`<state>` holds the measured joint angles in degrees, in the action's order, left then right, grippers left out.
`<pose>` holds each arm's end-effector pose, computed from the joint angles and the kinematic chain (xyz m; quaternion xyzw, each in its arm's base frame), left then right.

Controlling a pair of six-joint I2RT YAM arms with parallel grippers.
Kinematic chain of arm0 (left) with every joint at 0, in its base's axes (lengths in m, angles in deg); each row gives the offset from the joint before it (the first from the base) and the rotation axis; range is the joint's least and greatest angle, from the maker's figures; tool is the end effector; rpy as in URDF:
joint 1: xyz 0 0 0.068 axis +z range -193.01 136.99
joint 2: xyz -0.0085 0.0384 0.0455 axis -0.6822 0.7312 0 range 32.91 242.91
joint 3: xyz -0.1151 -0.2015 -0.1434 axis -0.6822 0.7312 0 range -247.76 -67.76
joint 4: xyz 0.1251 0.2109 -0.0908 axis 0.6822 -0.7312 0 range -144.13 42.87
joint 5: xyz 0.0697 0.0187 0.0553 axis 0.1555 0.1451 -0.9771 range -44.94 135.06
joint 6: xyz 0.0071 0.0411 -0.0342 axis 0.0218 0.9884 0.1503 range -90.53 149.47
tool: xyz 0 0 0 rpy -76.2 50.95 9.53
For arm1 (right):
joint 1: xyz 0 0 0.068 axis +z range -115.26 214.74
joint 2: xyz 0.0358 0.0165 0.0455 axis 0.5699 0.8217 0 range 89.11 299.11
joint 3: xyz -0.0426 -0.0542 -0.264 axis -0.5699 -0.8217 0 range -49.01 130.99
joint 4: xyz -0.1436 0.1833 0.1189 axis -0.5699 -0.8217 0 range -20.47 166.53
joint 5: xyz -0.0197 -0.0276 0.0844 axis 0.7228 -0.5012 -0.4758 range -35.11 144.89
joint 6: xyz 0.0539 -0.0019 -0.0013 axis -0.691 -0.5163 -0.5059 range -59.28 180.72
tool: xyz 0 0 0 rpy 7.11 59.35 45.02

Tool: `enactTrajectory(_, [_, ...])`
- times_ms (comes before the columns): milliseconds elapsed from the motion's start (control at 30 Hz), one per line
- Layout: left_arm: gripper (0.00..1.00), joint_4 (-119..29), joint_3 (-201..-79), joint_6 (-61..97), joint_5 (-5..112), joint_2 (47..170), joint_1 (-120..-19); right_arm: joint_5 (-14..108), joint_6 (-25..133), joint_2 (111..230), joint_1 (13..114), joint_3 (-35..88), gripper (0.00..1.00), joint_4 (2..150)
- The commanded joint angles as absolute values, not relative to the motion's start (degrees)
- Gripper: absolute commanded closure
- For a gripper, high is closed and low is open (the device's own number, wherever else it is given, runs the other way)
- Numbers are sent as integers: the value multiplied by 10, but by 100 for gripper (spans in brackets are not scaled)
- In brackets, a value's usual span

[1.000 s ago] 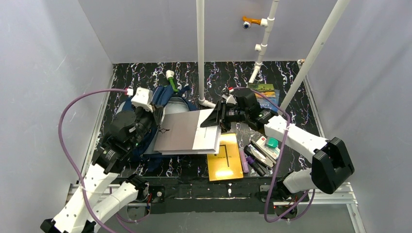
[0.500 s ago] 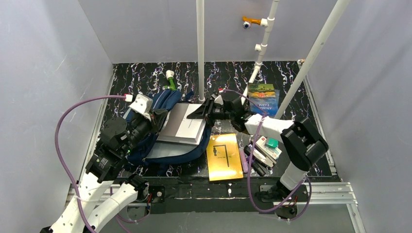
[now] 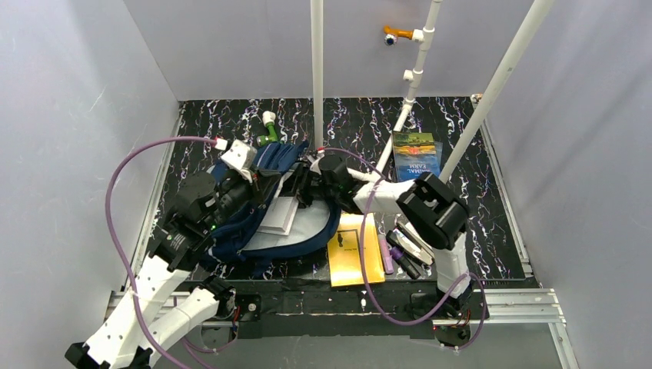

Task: Pack the student bag
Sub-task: Place the book in the student bag.

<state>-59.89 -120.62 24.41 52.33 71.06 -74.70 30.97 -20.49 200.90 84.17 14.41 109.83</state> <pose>0.1197 -0.0792 0.4005 0.2041 0.6644 -0.2680 0.6671 0.2677 0.3349 0.1877 0.0914 0.7813 0.6094 0.0990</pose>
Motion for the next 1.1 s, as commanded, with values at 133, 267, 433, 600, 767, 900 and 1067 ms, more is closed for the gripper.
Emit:
enactTrajectory(133, [100, -521, -1245, 236, 575, 716, -749, 470, -192, 2091, 876, 220, 96, 1161])
enactTrajectory(267, [100, -545, -1200, 286, 536, 704, -749, 474, -108, 2112, 870, 233, 71, 1181])
enactTrajectory(433, [100, -605, -1139, 318, 491, 677, -748, 396, 56, 2057, 831, 197, 26, 1050])
enactTrajectory(600, [100, -669, -1099, 338, 417, 648, -747, 370, 231, 1948, 788, 148, 13, 892])
enactTrajectory(767, [100, -674, -1086, 301, 427, 634, -747, 306, 322, 1932, 770, 156, 2, 770])
enactTrajectory(900, [100, -640, -1090, 266, 450, 630, -747, 232, 211, 1981, 793, 144, 2, 890])
enactTrajectory(1067, [100, -652, -1138, 255, 479, 658, -747, 307, 127, 1927, 814, 99, 3, 940])
